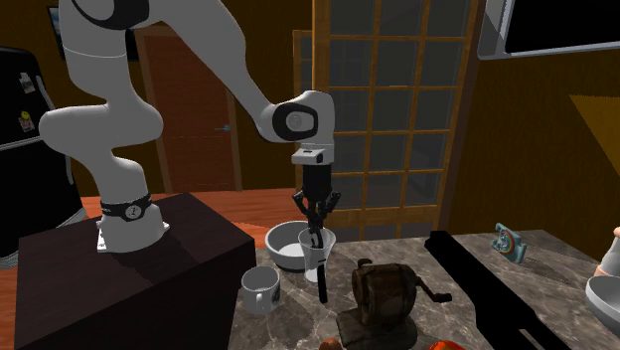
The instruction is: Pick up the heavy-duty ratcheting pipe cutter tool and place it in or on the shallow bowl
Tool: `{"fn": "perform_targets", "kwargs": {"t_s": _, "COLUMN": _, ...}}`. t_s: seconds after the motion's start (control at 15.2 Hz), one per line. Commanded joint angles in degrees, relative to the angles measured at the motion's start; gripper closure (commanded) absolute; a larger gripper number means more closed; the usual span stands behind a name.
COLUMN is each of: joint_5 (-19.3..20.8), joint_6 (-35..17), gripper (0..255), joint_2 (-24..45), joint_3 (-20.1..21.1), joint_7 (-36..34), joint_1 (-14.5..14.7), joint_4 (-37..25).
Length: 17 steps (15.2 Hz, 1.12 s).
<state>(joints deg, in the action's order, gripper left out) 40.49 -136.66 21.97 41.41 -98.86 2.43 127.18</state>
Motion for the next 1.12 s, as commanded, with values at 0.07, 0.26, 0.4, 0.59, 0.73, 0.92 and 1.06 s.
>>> {"fn": "perform_targets", "kwargs": {"t_s": 0.07, "joint_5": -1.69, "joint_6": 0.75, "gripper": 255, "joint_2": -1.41, "joint_3": 1.0, "joint_7": 1.29, "joint_1": -0.8, "joint_4": 0.12}}
{"fn": "perform_targets", "kwargs": {"t_s": 0.26, "joint_5": -4.28, "joint_6": 1.89, "gripper": 255, "joint_2": -3.56, "joint_3": 2.48, "joint_7": 3.27, "joint_1": -1.95, "joint_4": 0.2}}
{"fn": "perform_targets", "kwargs": {"t_s": 0.4, "joint_5": -6.02, "joint_6": 2.67, "gripper": 255, "joint_2": -4.99, "joint_3": 3.41, "joint_7": 4.61, "joint_1": -2.69, "joint_4": 0.19}}
{"fn": "perform_targets", "kwargs": {"t_s": 0.59, "joint_5": -8.66, "joint_6": 3.9, "gripper": 255, "joint_2": -7.14, "joint_3": 4.72, "joint_7": 6.65, "joint_1": -3.74, "joint_4": 0.06}}
{"fn": "perform_targets", "kwargs": {"t_s": 0.73, "joint_5": -10.43, "joint_6": 4.75, "gripper": 255, "joint_2": -8.57, "joint_3": 5.51, "joint_7": 8.03, "joint_1": -4.39, "joint_4": -0.09}}
{"fn": "perform_targets", "kwargs": {"t_s": 0.92, "joint_5": -13.06, "joint_6": 6.1, "gripper": 255, "joint_2": -10.71, "joint_3": 6.56, "joint_7": 10.09, "joint_1": -5.28, "joint_4": -0.43}}
{"fn": "perform_targets", "kwargs": {"t_s": 1.06, "joint_5": -14.79, "joint_6": 7.04, "gripper": 255, "joint_2": -12.12, "joint_3": 7.17, "joint_7": 11.46, "joint_1": -5.81, "joint_4": -0.73}}
